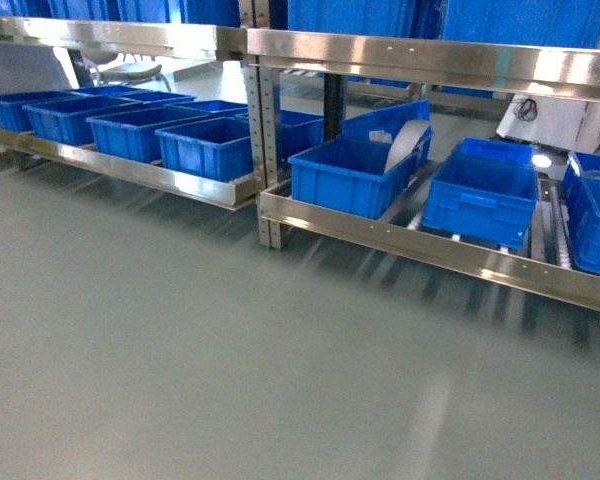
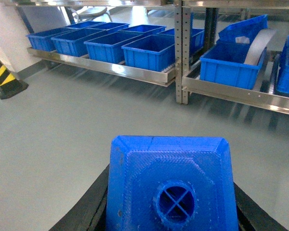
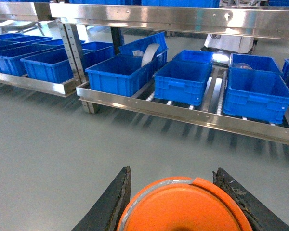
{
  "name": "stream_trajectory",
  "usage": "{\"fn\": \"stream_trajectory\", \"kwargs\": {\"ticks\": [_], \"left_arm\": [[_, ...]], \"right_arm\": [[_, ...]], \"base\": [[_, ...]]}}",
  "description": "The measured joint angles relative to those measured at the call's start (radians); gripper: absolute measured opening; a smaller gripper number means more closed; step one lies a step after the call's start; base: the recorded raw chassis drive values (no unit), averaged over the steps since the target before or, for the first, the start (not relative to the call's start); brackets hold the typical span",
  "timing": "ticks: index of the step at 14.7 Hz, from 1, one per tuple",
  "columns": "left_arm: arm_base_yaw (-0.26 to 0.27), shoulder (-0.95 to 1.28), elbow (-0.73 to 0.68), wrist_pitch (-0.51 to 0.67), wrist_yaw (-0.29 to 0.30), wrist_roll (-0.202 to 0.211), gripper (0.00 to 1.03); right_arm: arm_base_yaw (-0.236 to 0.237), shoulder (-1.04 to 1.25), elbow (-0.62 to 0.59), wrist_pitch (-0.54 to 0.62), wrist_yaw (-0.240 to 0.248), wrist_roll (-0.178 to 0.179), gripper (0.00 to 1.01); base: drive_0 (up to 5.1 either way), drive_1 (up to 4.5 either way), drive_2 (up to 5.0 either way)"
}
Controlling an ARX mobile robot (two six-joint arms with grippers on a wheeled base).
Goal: Sort blue parts and orange caps into right shelf containers
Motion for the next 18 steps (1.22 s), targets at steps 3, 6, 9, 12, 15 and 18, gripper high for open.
{"fn": "stream_trajectory", "kwargs": {"ticks": [3, 6, 9, 12, 15, 18], "left_arm": [[0.000, 0.000, 0.000, 0.000, 0.000, 0.000, 0.44], [0.000, 0.000, 0.000, 0.001, 0.003, 0.000, 0.44], [0.001, 0.000, 0.000, 0.000, 0.000, 0.000, 0.44], [0.001, 0.000, 0.000, 0.000, 0.000, 0.000, 0.44], [0.001, 0.000, 0.000, 0.000, 0.000, 0.000, 0.44], [0.001, 0.000, 0.000, 0.000, 0.000, 0.000, 0.44]], "right_arm": [[0.000, 0.000, 0.000, 0.000, 0.000, 0.000, 0.44], [0.000, 0.000, 0.000, 0.000, 0.000, 0.000, 0.44], [0.000, 0.000, 0.000, 0.000, 0.000, 0.000, 0.44], [0.000, 0.000, 0.000, 0.000, 0.000, 0.000, 0.44], [0.000, 0.000, 0.000, 0.000, 0.000, 0.000, 0.44], [0.000, 0.000, 0.000, 0.000, 0.000, 0.000, 0.44]], "base": [[-1.7, -1.71, -1.7], [-1.7, -1.71, -1.7], [-1.7, -1.69, -1.7], [-1.7, -1.69, -1.7], [-1.7, -1.69, -1.7], [-1.7, -1.69, -1.7]]}}
